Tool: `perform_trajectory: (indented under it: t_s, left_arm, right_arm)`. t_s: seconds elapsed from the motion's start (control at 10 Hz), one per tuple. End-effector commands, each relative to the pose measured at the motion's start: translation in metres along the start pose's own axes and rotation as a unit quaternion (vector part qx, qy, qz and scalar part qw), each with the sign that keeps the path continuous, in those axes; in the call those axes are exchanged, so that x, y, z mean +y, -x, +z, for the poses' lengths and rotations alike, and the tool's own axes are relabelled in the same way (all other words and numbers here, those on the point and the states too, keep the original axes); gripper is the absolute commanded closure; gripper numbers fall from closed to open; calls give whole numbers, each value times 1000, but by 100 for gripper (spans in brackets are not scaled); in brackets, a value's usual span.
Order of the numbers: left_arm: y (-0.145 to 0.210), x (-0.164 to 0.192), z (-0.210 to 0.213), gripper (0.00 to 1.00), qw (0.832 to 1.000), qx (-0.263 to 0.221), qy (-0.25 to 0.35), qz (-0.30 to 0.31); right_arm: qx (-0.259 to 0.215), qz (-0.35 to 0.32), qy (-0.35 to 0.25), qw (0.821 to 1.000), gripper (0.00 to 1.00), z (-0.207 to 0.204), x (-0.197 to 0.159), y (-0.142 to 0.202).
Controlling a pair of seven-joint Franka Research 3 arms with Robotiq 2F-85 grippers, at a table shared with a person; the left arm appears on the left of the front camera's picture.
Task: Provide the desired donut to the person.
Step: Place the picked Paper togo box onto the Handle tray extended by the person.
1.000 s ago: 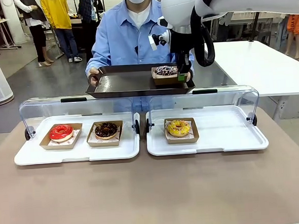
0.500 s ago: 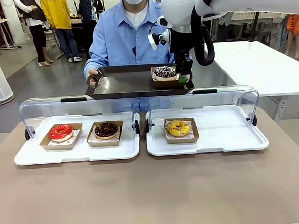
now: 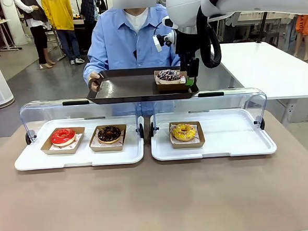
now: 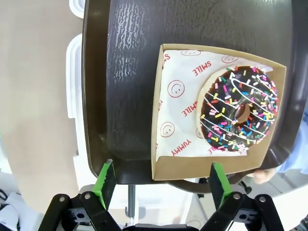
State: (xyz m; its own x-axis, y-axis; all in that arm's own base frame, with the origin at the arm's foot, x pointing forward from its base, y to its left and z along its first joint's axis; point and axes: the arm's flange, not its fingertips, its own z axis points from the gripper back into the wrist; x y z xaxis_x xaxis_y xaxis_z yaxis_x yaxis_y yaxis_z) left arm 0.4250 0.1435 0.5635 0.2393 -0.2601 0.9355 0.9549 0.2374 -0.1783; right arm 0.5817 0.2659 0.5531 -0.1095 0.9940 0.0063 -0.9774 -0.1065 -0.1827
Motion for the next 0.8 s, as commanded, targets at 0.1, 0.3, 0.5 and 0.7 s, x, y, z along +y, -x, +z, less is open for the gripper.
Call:
perform_trajectory:
  t_s: [0.1, 0.3, 0.5, 0.7]
  left_arm:
    - [-1, -1, 1, 0, 1000, -4, 0, -3]
    - [-1, -1, 1, 0, 1000, -4, 0, -3]
    - [-1, -1, 1, 0, 1000, -4, 0, -3]
    - [-1, -1, 1, 0, 1000, -4, 0, -3]
  right_arm:
    - [-1, -3, -27, 1000, 0, 9, 10, 8]
    - [14, 9, -47, 999, 0, 40, 40, 20]
    - [16, 22, -44, 999, 0, 64, 83, 50]
    - [8, 23, -41, 999, 0, 72, 118, 84]
